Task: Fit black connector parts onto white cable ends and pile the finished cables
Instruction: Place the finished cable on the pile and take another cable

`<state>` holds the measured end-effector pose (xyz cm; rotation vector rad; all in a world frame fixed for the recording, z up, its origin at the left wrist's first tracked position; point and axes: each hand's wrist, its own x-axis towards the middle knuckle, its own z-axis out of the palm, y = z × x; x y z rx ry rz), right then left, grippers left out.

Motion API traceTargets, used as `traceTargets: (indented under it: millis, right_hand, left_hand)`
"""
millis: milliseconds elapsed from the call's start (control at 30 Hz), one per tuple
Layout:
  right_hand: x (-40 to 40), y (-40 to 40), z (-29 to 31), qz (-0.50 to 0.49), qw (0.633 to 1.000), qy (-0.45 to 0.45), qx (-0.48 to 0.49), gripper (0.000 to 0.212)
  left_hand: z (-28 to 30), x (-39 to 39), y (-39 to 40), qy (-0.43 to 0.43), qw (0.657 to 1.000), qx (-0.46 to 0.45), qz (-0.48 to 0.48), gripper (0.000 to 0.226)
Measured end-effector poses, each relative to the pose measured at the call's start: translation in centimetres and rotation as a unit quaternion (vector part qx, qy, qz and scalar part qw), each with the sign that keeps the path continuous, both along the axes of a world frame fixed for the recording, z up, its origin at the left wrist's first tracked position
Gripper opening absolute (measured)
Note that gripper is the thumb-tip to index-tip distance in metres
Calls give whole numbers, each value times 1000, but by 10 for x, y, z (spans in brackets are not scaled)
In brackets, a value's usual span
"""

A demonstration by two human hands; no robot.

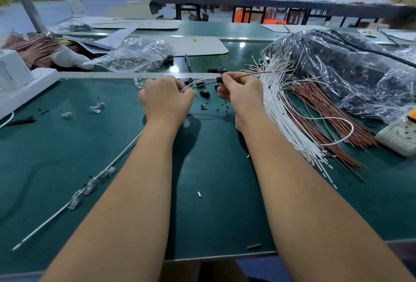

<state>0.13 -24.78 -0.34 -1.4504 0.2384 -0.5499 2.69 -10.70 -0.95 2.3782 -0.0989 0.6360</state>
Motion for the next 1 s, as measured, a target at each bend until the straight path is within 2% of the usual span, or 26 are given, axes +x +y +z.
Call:
traceTargets:
  millis: [100,200,267,333,433,500,600,733,900,1000]
  right_hand:
    - [-1,-3,1,-17,998,-9,66,16]
    - [-2,-5,1,-16,994,-13,108,14]
    - [-1,-5,1,3,994,-11,110,12]
    - [-1,-3,1,43,995,-6,92,11]
    - [0,4,1,94,995,0,45,8]
    - [0,7,0,100,995,0,27,7]
    - [0,4,0,72,997,-19,32,10]
    - [-1,0,-1,62,997,-25,43,11]
    - [-2,5,-1,96,995,-23,-8,13]
    - [-2,6,1,119,992,-17,35,10]
  left_hand:
    - [-1,2,7,-8,996,44,77,23]
    - [-3,2,9,-15,994,59,88,21]
    - [-2,1,5,-54,995,66,54,19]
    - [-1,-1,-1,-95,994,44,-37,23]
    - [0,-5,-9,-110,979,20,-170,26]
    - [1,-5,-9,-112,978,18,-174,26]
    - [-1,-1,-5,-116,985,28,-121,25]
    - [-3,3,0,-79,994,23,-68,23]
    - [0,-5,-9,-89,977,-6,-193,18]
    - [-1,-4,-8,-94,975,-42,-195,16]
